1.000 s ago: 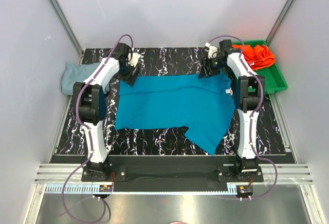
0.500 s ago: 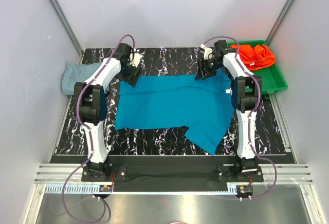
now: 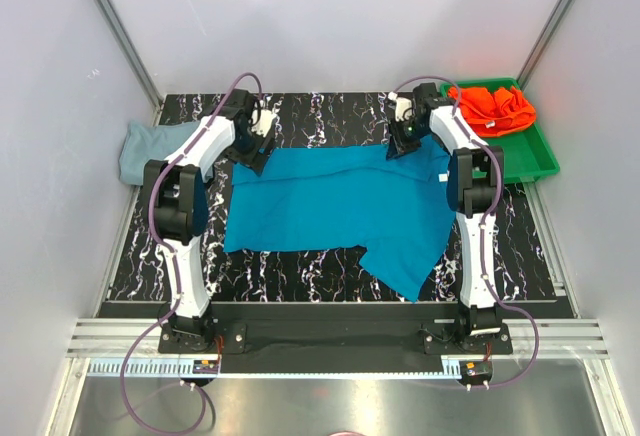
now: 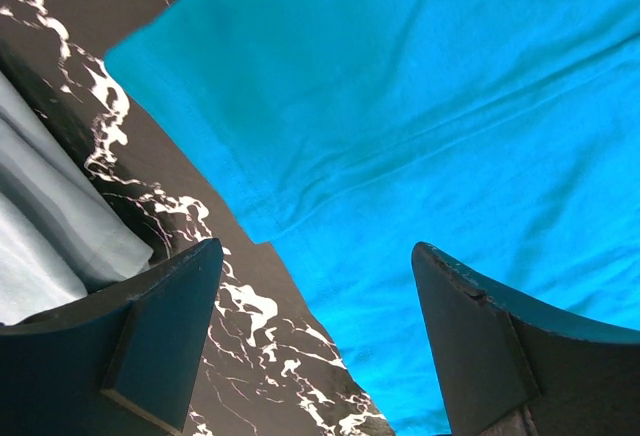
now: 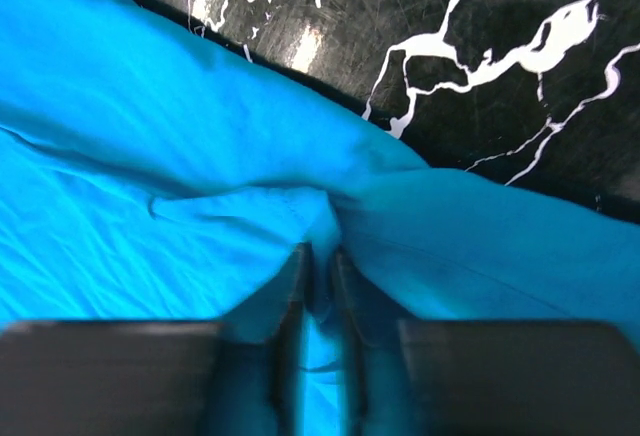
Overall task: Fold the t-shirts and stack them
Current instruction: Fold the tshirt
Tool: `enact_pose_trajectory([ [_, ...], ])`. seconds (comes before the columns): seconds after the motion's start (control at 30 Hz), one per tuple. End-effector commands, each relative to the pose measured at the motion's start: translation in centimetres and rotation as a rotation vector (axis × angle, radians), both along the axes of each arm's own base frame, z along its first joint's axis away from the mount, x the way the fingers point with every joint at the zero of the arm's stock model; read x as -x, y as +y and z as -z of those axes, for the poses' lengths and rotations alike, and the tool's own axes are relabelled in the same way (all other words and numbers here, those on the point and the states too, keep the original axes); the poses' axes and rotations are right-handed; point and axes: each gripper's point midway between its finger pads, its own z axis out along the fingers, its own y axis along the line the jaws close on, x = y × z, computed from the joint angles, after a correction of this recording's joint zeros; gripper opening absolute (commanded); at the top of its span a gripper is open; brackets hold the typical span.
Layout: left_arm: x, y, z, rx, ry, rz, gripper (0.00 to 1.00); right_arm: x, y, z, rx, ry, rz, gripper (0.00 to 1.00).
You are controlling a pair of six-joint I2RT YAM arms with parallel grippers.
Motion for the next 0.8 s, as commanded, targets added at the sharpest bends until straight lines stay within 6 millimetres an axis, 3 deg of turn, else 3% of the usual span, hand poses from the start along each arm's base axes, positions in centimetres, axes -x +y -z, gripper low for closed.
enact_pose_trajectory([
  [0.0, -0.3, -0.6, -2.8, 0.031, -0.074, 0.003, 0.82, -1.0, 0.9, -1.7, 0.009, -0.061, -0.009, 0.16],
  [0.13, -0.3, -0.6, -2.7, 0.037, -0.073, 0.004, 0.82, -0.6, 0.9, -2.7, 0.023, -0.072, -0.002, 0.11],
  [0.3, -0.5, -1.1, -2.6, 0.06, -0.072, 0.004, 0.81, 0.3, 1.3, -4.7, 0.031, -0.098, -0.014, 0.15],
  [0.53, -1.3, -1.7, -3.3, 0.091, -0.092, 0.01, 0.81, 3.4, 2.1, -6.5, 0.035, -0.087, -0.039, 0.15],
  [0.77, -1.7, -2.3, -3.3, 0.118, -0.092, 0.004, 0.8, 7.0, 2.7, -6.7, 0.018, -0.024, -0.054, 0.29],
])
